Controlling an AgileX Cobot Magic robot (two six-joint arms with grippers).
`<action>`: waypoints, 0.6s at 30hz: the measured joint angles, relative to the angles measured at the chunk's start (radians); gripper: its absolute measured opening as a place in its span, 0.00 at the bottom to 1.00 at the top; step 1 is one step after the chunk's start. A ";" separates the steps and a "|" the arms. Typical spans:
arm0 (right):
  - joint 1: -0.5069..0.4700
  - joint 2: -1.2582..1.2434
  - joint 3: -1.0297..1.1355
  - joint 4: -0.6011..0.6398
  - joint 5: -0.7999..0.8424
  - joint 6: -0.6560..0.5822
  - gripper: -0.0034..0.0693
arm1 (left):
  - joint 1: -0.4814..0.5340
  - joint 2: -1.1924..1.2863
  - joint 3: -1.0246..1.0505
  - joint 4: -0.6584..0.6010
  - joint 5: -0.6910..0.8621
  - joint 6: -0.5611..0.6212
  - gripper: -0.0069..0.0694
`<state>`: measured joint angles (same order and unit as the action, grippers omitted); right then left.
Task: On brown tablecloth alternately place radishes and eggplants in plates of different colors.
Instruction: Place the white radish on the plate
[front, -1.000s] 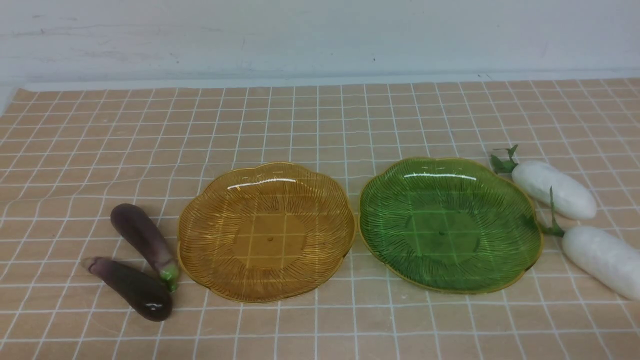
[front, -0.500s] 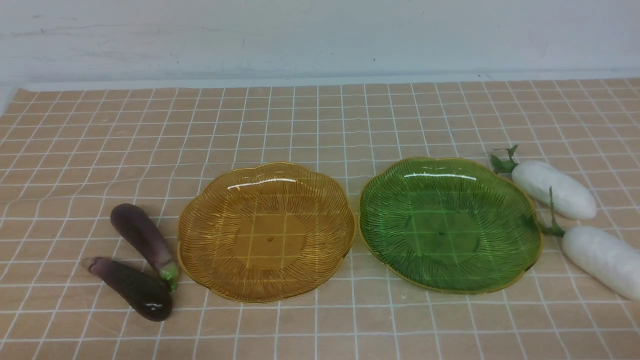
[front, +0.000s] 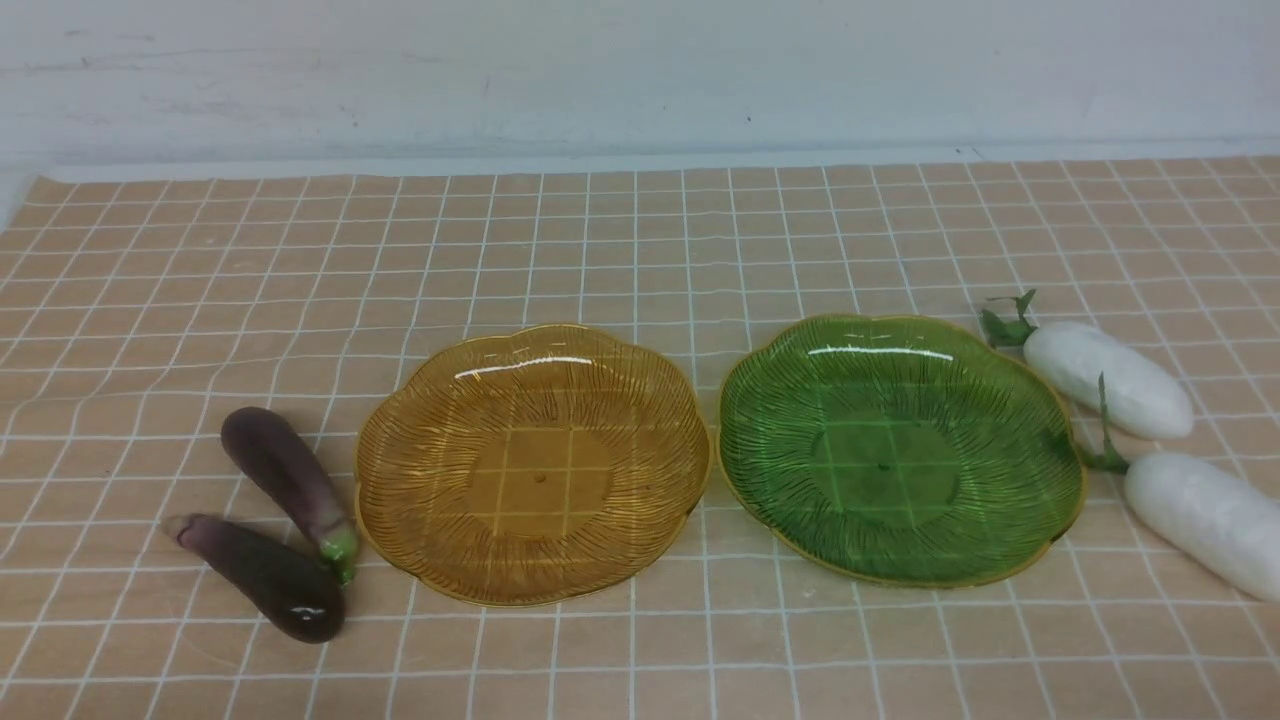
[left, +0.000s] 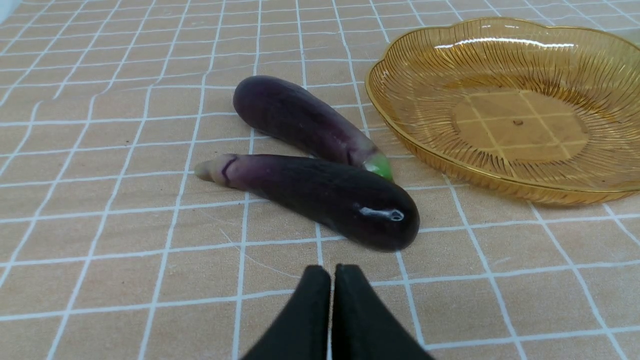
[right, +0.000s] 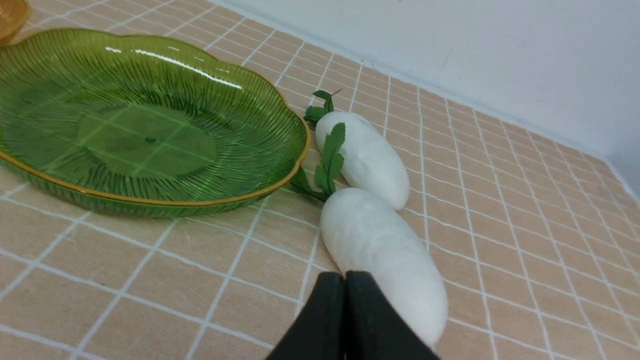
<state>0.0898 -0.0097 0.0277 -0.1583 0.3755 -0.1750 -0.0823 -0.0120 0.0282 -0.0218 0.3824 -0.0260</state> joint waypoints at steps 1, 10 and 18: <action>0.000 0.000 0.000 0.003 -0.003 0.002 0.02 | 0.000 0.000 0.000 0.000 0.000 -0.001 0.09; 0.000 0.000 0.000 0.614 -0.084 0.372 0.02 | 0.000 0.000 0.000 -0.568 0.003 -0.382 0.09; 0.000 0.000 0.000 0.743 -0.149 0.394 0.02 | 0.000 0.000 0.000 -0.805 -0.016 -0.442 0.09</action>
<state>0.0898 -0.0097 0.0277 0.5848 0.2269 0.2188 -0.0823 -0.0120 0.0282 -0.8270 0.3661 -0.4675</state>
